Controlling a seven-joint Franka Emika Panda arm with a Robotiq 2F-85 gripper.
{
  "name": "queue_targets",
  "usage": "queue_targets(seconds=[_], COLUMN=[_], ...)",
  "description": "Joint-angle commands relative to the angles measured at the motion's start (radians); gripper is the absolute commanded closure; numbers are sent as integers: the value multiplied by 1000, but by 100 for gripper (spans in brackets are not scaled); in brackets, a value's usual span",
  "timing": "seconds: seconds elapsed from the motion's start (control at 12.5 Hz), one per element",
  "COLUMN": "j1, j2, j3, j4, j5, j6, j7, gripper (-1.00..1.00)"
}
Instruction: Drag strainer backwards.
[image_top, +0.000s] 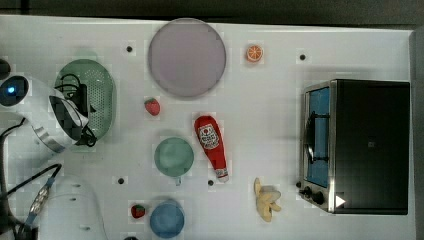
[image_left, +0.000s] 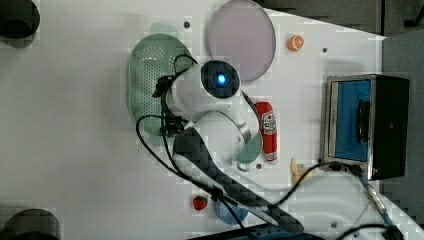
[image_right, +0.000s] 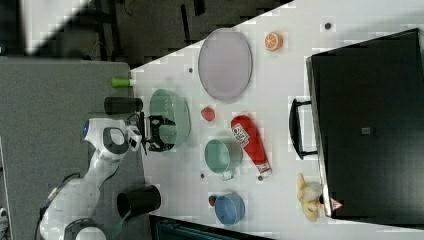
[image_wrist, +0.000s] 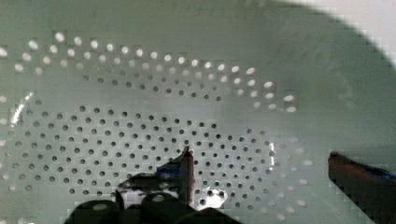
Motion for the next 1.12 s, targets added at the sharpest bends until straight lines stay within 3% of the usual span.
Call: queue_targets(seconds=[0.08,1.12], j1=[62,197], j2=[-91,-302], j3=[8,1], j4=[-77,-470], j5=[26,89], j6=[22,216], j7=[43,100], gripper=[-100,-100])
